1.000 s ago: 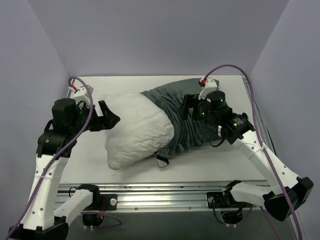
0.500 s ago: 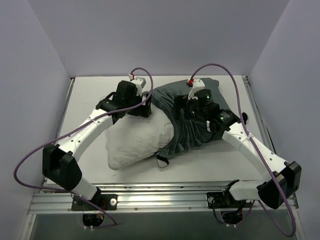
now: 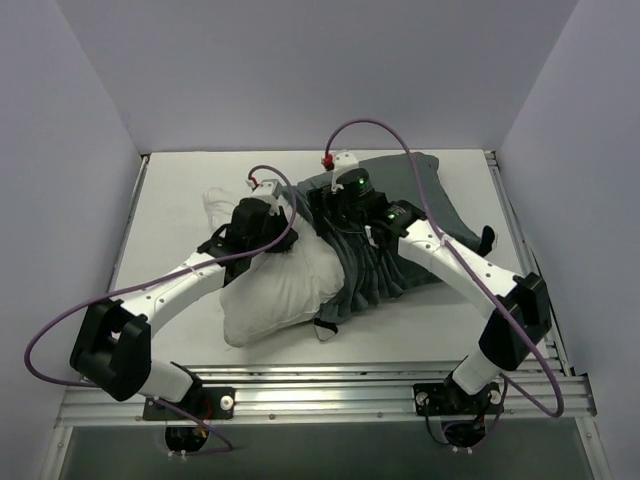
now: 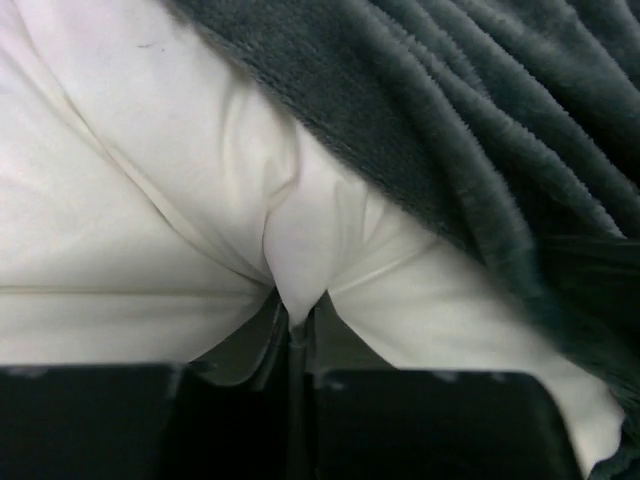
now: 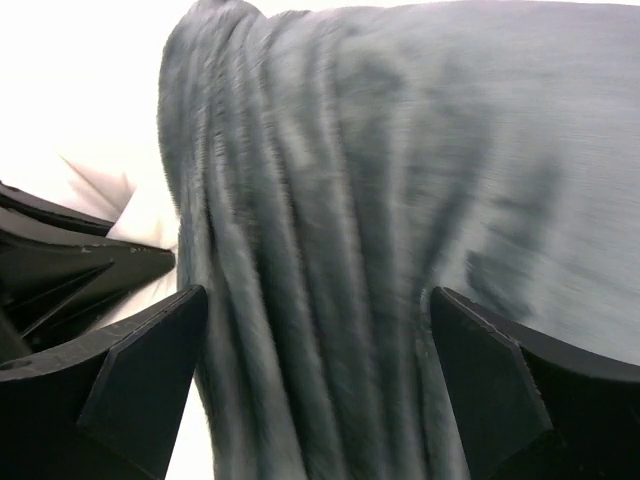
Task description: Remove the pillowcase from the pillow
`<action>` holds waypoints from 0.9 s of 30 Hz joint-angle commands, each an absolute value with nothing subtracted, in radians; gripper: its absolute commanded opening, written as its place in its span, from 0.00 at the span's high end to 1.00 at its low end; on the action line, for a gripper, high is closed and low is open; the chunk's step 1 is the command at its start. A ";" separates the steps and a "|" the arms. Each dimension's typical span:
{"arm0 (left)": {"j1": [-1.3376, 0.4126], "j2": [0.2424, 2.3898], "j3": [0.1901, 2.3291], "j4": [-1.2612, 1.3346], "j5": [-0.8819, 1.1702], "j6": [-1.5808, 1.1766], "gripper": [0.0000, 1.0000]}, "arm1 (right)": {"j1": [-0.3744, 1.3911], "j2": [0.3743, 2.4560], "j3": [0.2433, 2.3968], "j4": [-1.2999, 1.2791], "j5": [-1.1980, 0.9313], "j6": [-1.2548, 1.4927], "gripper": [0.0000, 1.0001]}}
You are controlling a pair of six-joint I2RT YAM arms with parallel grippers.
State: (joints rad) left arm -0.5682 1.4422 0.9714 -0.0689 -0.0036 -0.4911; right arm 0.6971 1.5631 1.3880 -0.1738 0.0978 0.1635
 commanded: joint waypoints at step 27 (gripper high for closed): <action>-0.584 0.730 1.104 -0.995 -0.268 -0.546 0.98 | 0.049 1.747 1.675 -0.425 0.517 0.411 1.00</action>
